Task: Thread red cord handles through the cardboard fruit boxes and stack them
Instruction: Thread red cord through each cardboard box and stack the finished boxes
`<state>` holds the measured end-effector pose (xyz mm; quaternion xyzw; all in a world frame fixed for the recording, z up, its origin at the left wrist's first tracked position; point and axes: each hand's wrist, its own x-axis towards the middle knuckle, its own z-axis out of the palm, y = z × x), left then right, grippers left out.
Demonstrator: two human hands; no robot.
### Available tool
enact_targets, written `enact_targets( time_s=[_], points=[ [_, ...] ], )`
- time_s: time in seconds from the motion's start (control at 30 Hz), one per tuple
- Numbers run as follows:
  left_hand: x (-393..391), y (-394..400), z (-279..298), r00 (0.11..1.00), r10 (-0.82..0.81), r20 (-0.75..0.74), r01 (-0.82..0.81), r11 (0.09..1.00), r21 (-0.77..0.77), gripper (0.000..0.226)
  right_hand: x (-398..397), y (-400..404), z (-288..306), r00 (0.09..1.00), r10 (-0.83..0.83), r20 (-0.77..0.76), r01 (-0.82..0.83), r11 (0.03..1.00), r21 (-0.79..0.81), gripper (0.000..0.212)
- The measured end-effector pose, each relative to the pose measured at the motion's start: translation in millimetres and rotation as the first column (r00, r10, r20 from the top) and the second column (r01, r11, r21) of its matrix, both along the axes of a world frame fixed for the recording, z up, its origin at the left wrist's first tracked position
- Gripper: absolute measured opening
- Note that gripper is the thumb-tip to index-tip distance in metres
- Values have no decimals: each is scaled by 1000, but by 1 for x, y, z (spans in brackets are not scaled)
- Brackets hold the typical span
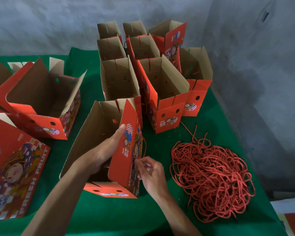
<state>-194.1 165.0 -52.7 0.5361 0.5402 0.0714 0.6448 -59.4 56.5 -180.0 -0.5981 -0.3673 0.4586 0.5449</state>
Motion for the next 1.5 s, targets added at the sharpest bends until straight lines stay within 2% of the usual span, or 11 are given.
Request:
enact_targets(
  time_s=[0.13, 0.3, 0.5, 0.63, 0.7, 0.8, 0.9, 1.03, 1.17, 1.33, 1.5],
  points=[
    [3, -1, 0, 1000, -11, -2, 11, 1000, -7, 82, 5, 0, 1, 981, 48, 188, -53, 998, 24, 26],
    [5, -2, 0, 1000, -22, -14, 22, 1000, -18, 84, 9, -1, 2, 896, 115, 429, -134, 991, 15, 29],
    [5, -2, -4, 999, -27, -30, 26, 998, -54, 84, 7, 1, -2, 862, 120, 492, -174, 983, 65, 26],
    [3, -1, -11, 998, -64, -6, 62, 987, -150, 90, 5, 3, -8, 952, 171, 255, -176, 984, -2, 29],
    [0, 1, -15, 999, -49, 15, 51, 975, -216, 90, 8, 3, -11, 977, 212, 0, -211, 976, -59, 37],
    [-1, 1, -18, 982, -169, -88, 155, 976, -153, 49, 7, 1, -14, 882, 193, -431, -261, 959, -106, 26],
    [0, -1, -20, 931, -297, -214, 296, 954, -35, 22, 4, 0, -18, 777, 168, -606, -300, 946, -124, 25],
    [0, -3, -25, 849, -380, -367, 452, 882, 133, 25, -2, 0, -15, 699, 192, -689, -359, 927, -106, 27],
    [0, -2, -27, 839, -412, -355, 471, 877, 96, 35, -8, -2, -17, 732, 113, -672, -332, 920, -207, 33],
    [-3, 2, -29, 819, -459, -345, 506, 861, 57, 44, -13, -2, -21, 718, 101, -689, -340, 914, -221, 35],
    [-4, 6, -30, 849, -397, -349, 436, 899, 37, 54, -18, 4, -25, 722, 35, -691, -288, 923, -255, 34]
  ],
)
